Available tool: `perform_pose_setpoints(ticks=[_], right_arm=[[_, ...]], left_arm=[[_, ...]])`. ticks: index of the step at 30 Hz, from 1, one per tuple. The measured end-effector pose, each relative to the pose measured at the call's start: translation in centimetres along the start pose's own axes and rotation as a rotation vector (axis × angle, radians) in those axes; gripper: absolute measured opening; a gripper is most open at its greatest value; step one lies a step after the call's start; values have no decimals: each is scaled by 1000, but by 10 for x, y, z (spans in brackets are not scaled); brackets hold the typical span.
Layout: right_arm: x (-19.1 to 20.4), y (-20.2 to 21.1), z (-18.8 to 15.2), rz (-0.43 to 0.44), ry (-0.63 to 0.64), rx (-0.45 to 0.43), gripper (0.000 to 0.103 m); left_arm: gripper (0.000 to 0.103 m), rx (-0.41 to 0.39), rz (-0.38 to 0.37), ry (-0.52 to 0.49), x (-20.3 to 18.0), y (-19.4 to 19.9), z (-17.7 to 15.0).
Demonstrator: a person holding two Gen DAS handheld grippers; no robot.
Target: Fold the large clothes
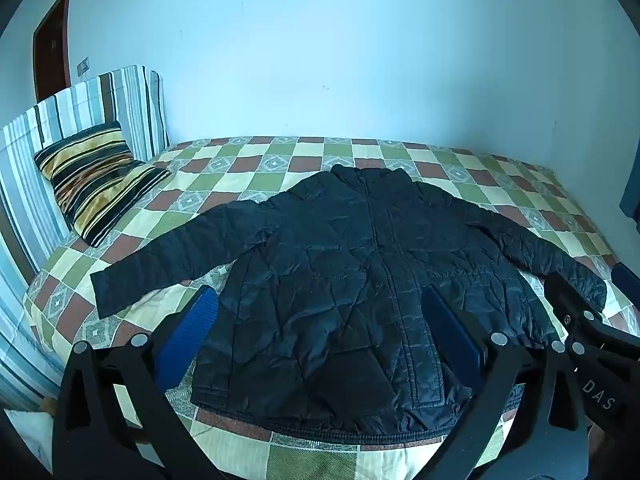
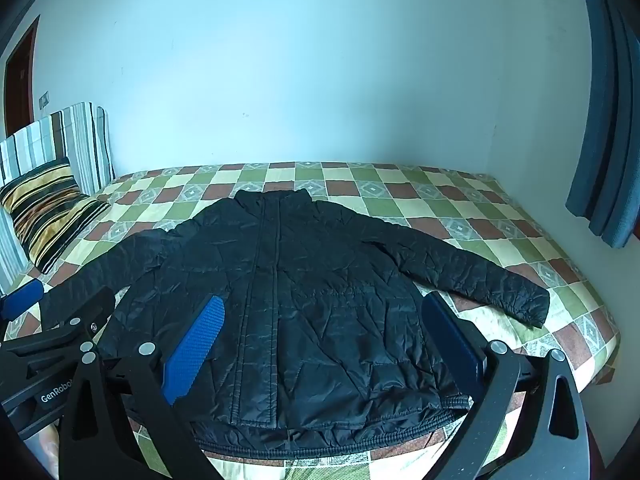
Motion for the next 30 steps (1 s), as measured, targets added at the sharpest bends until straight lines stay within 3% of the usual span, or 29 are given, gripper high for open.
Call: perform_pose_setpoints(ticks=[30], right_arm=[[2, -1, 0, 1, 1, 4, 98]], left_arm=[[101, 10, -2, 6, 8, -3, -4]])
Point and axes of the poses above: each gripper's, at about its wrist camera, not at the fingertips, and y roughly against the way its jaws point, x to its left, z to its top, the point moved 3 cm from there along -y, roughly the way its jaws point
